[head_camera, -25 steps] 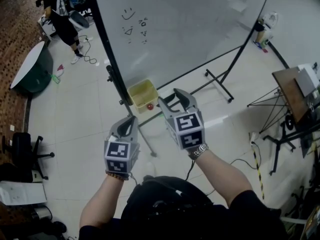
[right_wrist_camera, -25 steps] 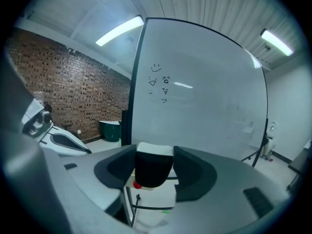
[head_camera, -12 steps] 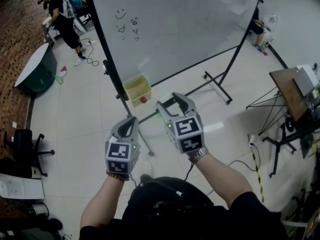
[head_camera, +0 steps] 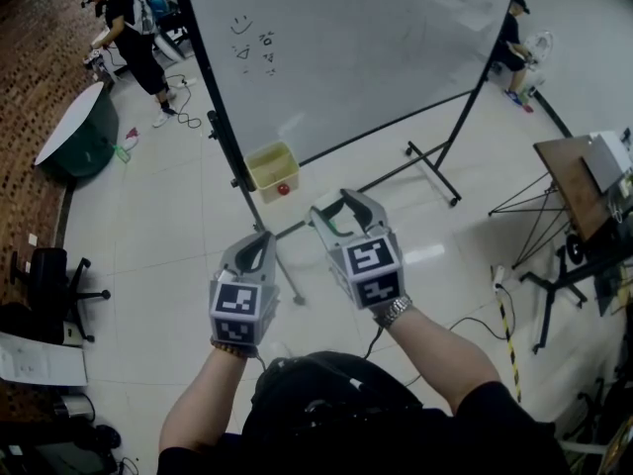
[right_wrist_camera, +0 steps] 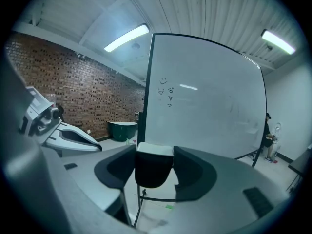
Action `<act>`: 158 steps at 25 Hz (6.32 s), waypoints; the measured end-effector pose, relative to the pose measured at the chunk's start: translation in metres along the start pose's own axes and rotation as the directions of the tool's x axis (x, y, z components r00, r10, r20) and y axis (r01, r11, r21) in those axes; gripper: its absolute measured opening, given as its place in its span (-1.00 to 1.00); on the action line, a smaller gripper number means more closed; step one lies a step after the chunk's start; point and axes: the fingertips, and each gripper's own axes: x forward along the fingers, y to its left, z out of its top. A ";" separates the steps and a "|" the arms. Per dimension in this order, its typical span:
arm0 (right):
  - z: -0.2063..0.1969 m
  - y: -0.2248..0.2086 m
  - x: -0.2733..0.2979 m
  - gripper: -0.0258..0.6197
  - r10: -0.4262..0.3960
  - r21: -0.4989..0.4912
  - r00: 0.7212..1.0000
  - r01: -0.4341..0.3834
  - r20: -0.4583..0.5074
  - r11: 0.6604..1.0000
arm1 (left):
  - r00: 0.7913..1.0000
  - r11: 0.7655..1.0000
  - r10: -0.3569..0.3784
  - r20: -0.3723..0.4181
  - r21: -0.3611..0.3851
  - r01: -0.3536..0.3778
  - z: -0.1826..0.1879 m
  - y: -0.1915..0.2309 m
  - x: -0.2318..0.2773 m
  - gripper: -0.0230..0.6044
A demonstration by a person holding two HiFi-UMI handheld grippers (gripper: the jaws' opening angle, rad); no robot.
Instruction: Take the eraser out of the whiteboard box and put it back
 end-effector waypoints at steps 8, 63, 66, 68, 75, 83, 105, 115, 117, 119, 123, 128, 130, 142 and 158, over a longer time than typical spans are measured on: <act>0.001 0.014 -0.008 -0.09 -0.018 -0.011 1.000 0.017 -0.011 1.000 | 1.000 1.000 -0.019 0.022 -0.002 0.019 0.003 0.005 -0.014 -0.93; -0.003 0.134 -0.094 -0.10 -0.037 -0.001 0.999 0.037 -0.012 0.999 | 0.992 0.995 -0.103 0.079 0.017 0.102 -0.005 -0.003 -0.130 -0.93; -0.003 0.131 -0.096 -0.10 -0.038 0.006 0.999 0.038 -0.016 0.999 | 0.992 0.995 -0.098 0.081 0.001 0.098 -0.005 -0.003 -0.129 -0.93; -0.004 0.129 -0.096 -0.10 -0.037 0.008 0.999 0.037 -0.015 0.999 | 0.993 0.995 -0.095 0.077 -0.002 0.095 -0.006 -0.004 -0.128 -0.93; -0.004 0.126 -0.096 -0.10 -0.033 0.004 0.999 0.033 -0.015 0.999 | 0.993 0.996 -0.087 0.075 0.002 0.088 -0.005 -0.005 -0.125 -0.93; 0.000 0.124 -0.094 -0.10 -0.042 0.017 0.999 0.042 -0.013 0.999 | 0.993 0.996 -0.088 0.079 -0.004 0.089 -0.005 -0.003 -0.123 -0.93; 0.006 0.148 -0.078 -0.10 -0.109 -0.001 0.994 0.109 -0.021 0.994 | 0.988 0.991 -0.133 0.075 0.009 0.133 -0.016 0.032 -0.136 -0.93; 0.009 0.163 -0.071 -0.10 -0.135 0.006 0.991 0.135 -0.020 0.991 | 0.985 0.988 -0.155 0.078 0.010 0.155 -0.026 0.049 -0.142 -0.93; 0.011 0.165 -0.069 -0.10 -0.141 0.006 0.990 0.141 -0.015 0.990 | 0.984 0.988 -0.157 0.078 0.007 0.157 -0.027 0.052 -0.143 -0.93; 0.014 0.167 -0.068 -0.10 -0.145 0.013 0.989 0.145 -0.007 0.989 | 0.984 0.987 -0.158 0.080 0.013 0.157 -0.027 0.055 -0.145 -0.93; 0.016 0.170 -0.065 -0.10 -0.149 0.017 0.989 0.149 -0.006 0.989 | 0.984 0.988 -0.157 0.083 0.012 0.157 -0.026 0.060 -0.147 -0.93; 0.016 0.167 -0.059 -0.10 -0.151 0.021 0.989 0.151 -0.011 0.988 | 0.984 0.987 -0.158 0.079 0.014 0.157 -0.025 0.063 -0.146 -0.93; 0.016 0.167 -0.057 -0.10 -0.149 0.023 0.989 0.149 -0.010 0.989 | 0.985 0.988 -0.155 0.079 0.016 0.154 -0.025 0.065 -0.145 -0.93; 0.022 0.153 -0.037 -0.10 -0.126 0.025 0.992 0.125 0.009 0.992 | 0.989 0.992 -0.129 0.074 0.026 0.127 -0.023 0.075 -0.126 -0.93; 0.021 0.101 0.015 -0.10 -0.080 0.047 0.997 0.080 0.005 0.996 | 0.995 0.996 -0.087 0.045 0.005 0.086 -0.011 0.085 -0.065 -0.93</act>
